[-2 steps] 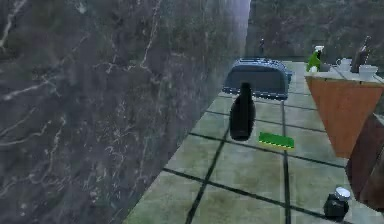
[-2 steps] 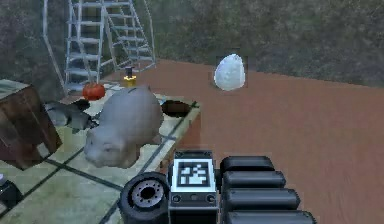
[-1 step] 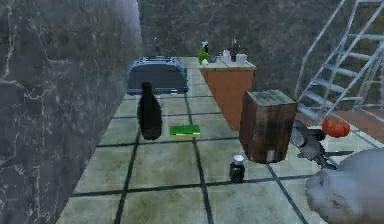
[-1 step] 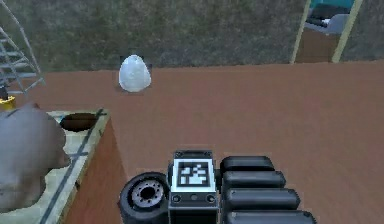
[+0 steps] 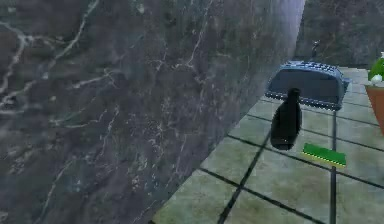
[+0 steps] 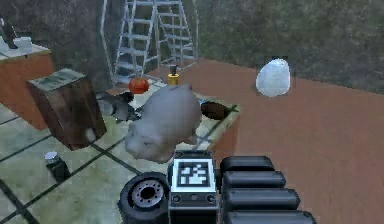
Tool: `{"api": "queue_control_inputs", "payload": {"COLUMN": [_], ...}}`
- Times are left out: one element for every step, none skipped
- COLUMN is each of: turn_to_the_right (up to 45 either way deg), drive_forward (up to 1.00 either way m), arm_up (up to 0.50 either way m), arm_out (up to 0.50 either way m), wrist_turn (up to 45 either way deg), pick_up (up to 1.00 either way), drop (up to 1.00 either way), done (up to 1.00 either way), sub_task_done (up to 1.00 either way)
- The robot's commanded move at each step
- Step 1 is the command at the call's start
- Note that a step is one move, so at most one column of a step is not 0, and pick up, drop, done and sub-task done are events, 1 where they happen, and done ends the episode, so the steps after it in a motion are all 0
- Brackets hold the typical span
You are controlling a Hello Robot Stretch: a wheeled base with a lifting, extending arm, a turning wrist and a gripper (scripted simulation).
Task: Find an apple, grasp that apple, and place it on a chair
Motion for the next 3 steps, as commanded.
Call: {"api": "queue_control_inputs", "payload": {"turn_to_the_right": [45.0,45.0,45.0], "drive_forward": [0.00,0.00,0.00], "arm_up": [0.00,0.00,0.00], "arm_out": [0.00,0.00,0.00], "wrist_turn": [0.0,0.0,0.0], "pick_up": [0.00,0.00,0.00], "drop": [0.00,0.00,0.00], "done": [0.00,0.00,0.00], "sub_task_done": [0.00,0.00,0.00]}}
